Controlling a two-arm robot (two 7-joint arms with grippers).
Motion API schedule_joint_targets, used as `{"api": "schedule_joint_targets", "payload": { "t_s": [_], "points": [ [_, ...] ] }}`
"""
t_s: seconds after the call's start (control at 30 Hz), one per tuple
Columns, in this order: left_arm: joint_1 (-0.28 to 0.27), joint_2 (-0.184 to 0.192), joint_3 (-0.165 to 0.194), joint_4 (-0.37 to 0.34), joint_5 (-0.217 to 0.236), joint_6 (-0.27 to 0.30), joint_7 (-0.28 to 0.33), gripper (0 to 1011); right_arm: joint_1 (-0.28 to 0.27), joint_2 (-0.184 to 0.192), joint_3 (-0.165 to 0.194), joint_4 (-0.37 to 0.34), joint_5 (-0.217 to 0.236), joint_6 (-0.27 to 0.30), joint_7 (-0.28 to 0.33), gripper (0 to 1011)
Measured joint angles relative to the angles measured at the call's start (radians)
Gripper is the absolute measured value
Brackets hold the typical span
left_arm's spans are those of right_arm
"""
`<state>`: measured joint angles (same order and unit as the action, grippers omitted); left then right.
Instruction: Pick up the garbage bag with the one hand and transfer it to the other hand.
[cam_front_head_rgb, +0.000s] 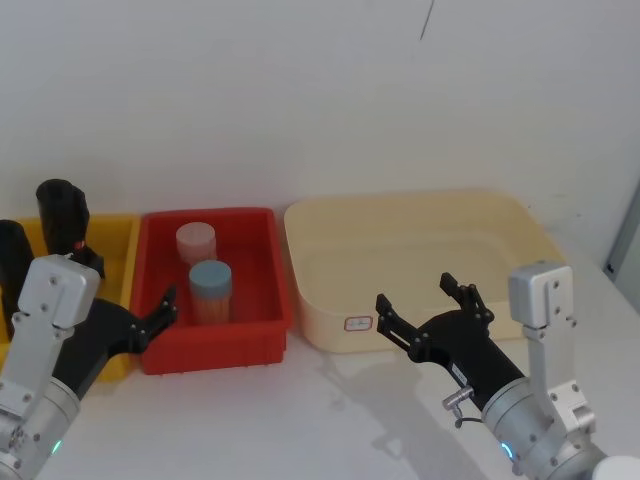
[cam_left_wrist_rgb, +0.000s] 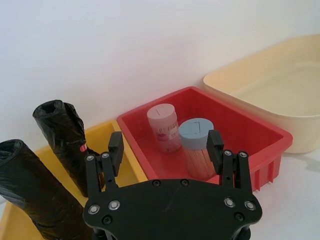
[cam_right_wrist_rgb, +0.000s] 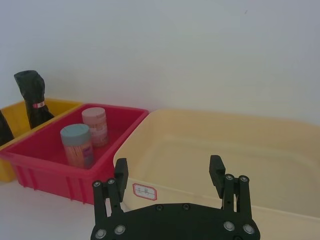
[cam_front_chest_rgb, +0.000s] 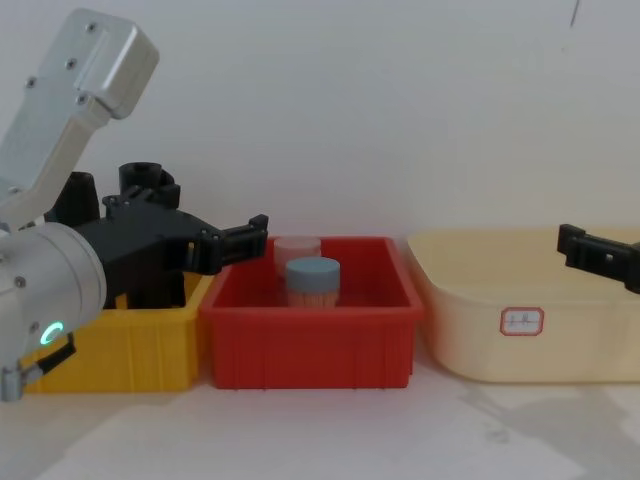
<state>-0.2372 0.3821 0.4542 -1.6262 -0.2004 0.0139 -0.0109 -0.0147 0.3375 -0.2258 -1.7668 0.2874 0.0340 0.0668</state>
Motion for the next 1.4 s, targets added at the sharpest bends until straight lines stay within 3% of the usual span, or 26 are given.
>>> {"api": "schedule_joint_targets", "payload": {
  "t_s": [1.03,1.17,1.4],
  "points": [
    [0.005,0.001,-0.002,-0.008,-0.006,0.004,-0.011,1000,0.0,0.0,0.0,0.0,0.0,0.0,0.0,1001],
    [0.027,0.01,-0.009,-0.035,-0.018,0.014,-0.019,1000,0.0,0.0,0.0,0.0,0.0,0.0,0.0,1001],
    [0.117,0.05,-0.053,-0.122,-0.058,0.029,-0.026,1000,0.0,0.0,0.0,0.0,0.0,0.0,0.0,1001]
  ]
}}
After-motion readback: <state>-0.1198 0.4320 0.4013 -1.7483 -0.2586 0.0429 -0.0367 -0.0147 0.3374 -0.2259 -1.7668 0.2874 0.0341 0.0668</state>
